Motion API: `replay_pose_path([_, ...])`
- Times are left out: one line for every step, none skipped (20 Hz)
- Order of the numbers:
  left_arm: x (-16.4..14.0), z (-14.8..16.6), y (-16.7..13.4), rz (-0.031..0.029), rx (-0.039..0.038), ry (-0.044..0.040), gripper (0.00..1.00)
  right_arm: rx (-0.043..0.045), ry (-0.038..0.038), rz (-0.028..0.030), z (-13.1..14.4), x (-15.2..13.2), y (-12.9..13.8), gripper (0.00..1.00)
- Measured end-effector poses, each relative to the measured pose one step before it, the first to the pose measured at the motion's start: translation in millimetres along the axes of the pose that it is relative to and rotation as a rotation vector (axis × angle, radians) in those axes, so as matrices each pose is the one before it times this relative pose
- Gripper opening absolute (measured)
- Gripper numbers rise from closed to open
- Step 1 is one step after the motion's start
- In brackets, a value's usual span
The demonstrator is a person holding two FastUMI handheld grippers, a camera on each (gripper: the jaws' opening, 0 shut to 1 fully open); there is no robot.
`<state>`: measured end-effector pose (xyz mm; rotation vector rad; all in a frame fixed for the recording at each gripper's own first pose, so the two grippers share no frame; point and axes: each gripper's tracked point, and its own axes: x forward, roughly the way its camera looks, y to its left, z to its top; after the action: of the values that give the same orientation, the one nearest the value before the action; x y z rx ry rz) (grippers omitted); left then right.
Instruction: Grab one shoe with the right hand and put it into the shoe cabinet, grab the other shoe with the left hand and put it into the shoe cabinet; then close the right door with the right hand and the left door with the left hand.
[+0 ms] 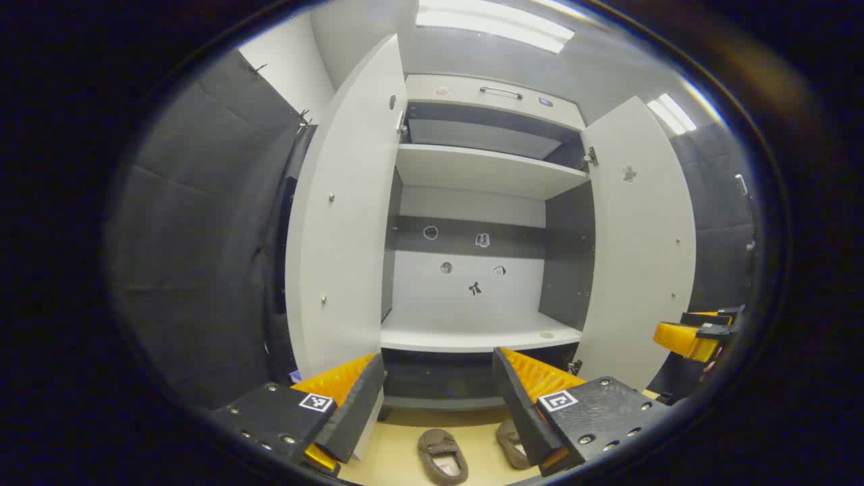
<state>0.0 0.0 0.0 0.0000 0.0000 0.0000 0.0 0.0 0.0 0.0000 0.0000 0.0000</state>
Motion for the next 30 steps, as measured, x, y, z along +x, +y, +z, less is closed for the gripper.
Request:
replay_pose_path([-1.0,-1.68,0.89,0.00424,0.00605,0.00533,0.94,-0.00323,0.00208,0.00623,0.71,2.61,1.81,0.98])
replay_pose_path([-0.3,-1.01,0.44,0.0042,0.00248,0.00118,0.94,0.00608,0.00052,0.00797,-1.95,-1.76,1.71,0.98])
replay_pose_path([-0.32,-1.84,-0.03,0.00166,-0.00402,0.00066,0.94,0.01491,-0.00149,0.00537,0.84,2.23,2.68,0.98])
replay_pose_path([0.58,-0.26,-0.66,-0.00001,-0.00732,0.00399,0.94,0.01888,-0.00301,0.0025,0.84,4.9,1.35,0.98])
replay_pose_path([1.03,-2.18,0.15,0.00045,-0.00693,0.00687,0.99,0.01323,0.00307,0.00127,0.17,3.31,0.61,0.98])
replay_pose_path([0.4,-2.89,1.16,0.00378,-0.0012,0.00684,0.99,0.00605,0.00552,-0.00468,-2.17,1.81,-1.47,0.98])
replay_pose_path([0.96,-0.74,1.78,0.00652,0.0063,0.0065,0.99,-0.00019,-0.00152,-0.00704,0.57,2.12,-1.96,0.98])
replay_pose_path([-0.14,-1.71,0.85,0.00492,0.01185,0.00608,0.94,-0.00202,-0.00873,-0.00856,1.43,2.26,-2.02,0.98])
replay_pose_path([1.29,-0.36,0.62,0.00208,0.01173,0.00468,0.93,-0.00257,-0.01118,-0.00648,2.27,1.41,-1.7,0.98])
replay_pose_path([0.79,-2.25,1.04,0.00027,0.00762,0.00616,0.93,-0.00124,-0.00405,-0.00484,0.1,1.79,-0.73,0.98])
replay_pose_path([0.83,0.56,-0.17,-0.0023,0.00217,0.00158,0.94,0.00009,-0.00197,0.00082,0.24,1.09,0.92,0.98])
replay_pose_path([-1.43,-1.39,-1.2,-0.00339,-0.00153,-0.00033,0.99,-0.00128,0.00025,0.00341,0.57,1.48,1.17,0.98])
replay_pose_path([1.19,0.75,-1.0,-0.00282,-0.00257,0.00041,0.94,-0.00341,0.00149,0.00002,0.42,1.75,0.66,0.98])
replay_pose_path([0.86,-1.22,-0.92,-0.00272,-0.00211,0.00083,0.99,-0.00427,0.00629,-0.00249,-1.26,1.1,-0.16,0.98])
replay_pose_path([-0.28,0.39,-1.5,-0.00357,-0.00166,0.00004,0.99,-0.00272,0.00715,-0.00331,-0.85,0.73,0.44,0.98])
replay_pose_path([0.14,-2.01,-1.14,-0.00374,-0.00108,-0.00012,0.99,-0.00346,-0.00168,0.0046,0.27,-0.16,2.88,0.98])
replay_pose_path([0.76,-0.58,-1.28,-0.00378,0.00085,0.00168,0.99,-0.00308,0.00024,0.00417,0.0,0.37,2.75,0.98])
replay_pose_path([1.67,-0.88,-0.42,-0.00238,0.00231,0.00166,0.99,-0.00601,0.00083,0.00663,-0.09,1.06,3.29,0.98])
replay_pose_path([1.07,-1.44,-0.06,-0.0036,0.00159,0.00266,0.99,-0.00871,0.00186,0.00354,-1.06,1.19,2.28,0.98])
replay_pose_path([-0.71,-2.15,-0.31,-0.00428,0.00048,0.00284,0.99,-0.00876,0.00356,0.00241,-0.08,1.89,2.38,0.98])
replay_pose_path([-0.03,-1.03,-0.23,-0.00404,-0.00065,0.00159,0.99,-0.00583,0.00491,0.00397,-0.7,2.37,2.2,0.98])
replay_pose_path([1.27,-0.82,0.69,-0.00314,-0.00057,0.00173,0.99,-0.00118,0.00836,0.00489,-0.62,2.91,2.63,0.98])
replay_pose_path([-0.58,-1.0,0.71,-0.00255,0.00016,0.00168,0.99,-0.00046,0.01166,0.00641,-1.49,3.52,2.99,0.98])
replay_pose_path([-1.19,-1.33,0.99,-0.00071,0.00022,0.00165,0.99,0.00043,0.01359,0.00497,-1.58,3.87,2.27,0.98])
replay_pose_path([-0.47,0.45,1.41,-0.00023,-0.00062,0.0004,0.99,0.00023,0.01635,0.0057,-2.54,4.2,2.83,0.98])
replay_pose_path([0.13,-1.92,1.49,-0.00138,-0.00153,0.0007,0.99,-0.00296,0.02619,0.00558,-4.37,5.01,2.98,0.98])
replay_pose_path([-0.77,-1.31,1.38,-0.00009,-0.00083,0.00249,0.99,-0.00604,0.03193,0.00819,-6.64,4.93,3.72,0.98])
replay_pose_path([-2.19,-3.28,2.23,0.00186,-0.00206,0.00424,0.99,-0.00376,0.02853,0.00844,-6.04,5.09,4.26,0.98])
replay_pose_path([-0.74,-3.12,1.25,-0.00028,-0.00454,0.00595,0.99,-0.00125,0.02615,0.01288,-6.3,5.1,5.08,0.98])
replay_pose_path([-0.55,-2.06,0.63,-0.00069,-0.0057,0.00542,0.99,0.00098,0.02399,0.01759,-6.14,4.63,6.04,0.98])
